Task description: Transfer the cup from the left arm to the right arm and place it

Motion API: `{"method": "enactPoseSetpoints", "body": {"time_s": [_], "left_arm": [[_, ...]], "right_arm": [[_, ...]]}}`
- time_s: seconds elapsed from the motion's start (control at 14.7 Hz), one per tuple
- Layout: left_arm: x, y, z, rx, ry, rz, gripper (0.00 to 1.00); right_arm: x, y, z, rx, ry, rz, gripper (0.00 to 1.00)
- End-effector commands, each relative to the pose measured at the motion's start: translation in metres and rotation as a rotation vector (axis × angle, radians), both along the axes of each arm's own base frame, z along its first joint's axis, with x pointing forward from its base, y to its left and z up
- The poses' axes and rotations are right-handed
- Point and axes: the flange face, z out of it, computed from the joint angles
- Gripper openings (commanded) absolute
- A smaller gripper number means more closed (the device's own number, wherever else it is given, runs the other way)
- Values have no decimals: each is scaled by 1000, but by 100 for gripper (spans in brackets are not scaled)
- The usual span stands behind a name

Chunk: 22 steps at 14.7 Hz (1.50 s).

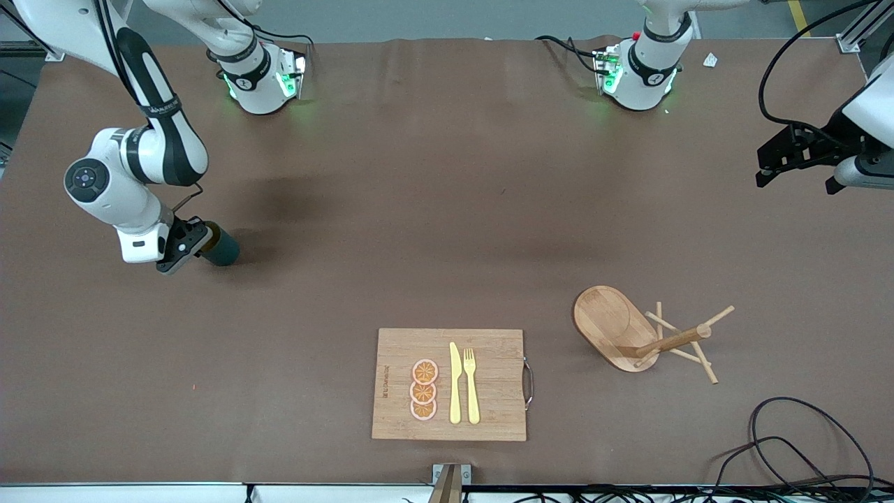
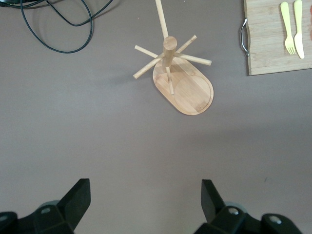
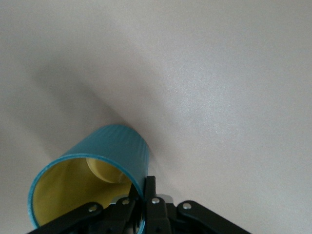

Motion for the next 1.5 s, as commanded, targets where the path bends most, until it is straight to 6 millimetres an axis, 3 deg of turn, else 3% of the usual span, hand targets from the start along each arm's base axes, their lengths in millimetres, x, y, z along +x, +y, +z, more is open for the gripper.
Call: {"method": "enactPoseSetpoints", "body": {"time_s": [0.0,0.27,0.41,0.54,0.75,0.95,1.09,1.43], "left_arm": [[0,-2,5,8,4,-5,100],[-1,-4,5,9,4,-5,100],[-1,-4,6,9,2,-5,100],[-2,-5,6,9,1,-5,100],[-2,-6,6,7,1,-6,100],[-2,-6,7,7,-1,-6,100],[-2,-6,7,7,-1,-6,100],[-2,-6,7,7,-1,-6,100]], "right_arm": [[-2,3,-7,-4,14,15,99],[3,2,6,-5,74,-9,100],[11,0,32,-6,110,-45,100],[18,-2,65,-13,147,-144,100],[25,-4,118,79,194,-419,100],[26,1,165,54,172,-697,100],[34,7,199,36,169,-760,100],[50,11,306,-5,118,-825,100]]}}
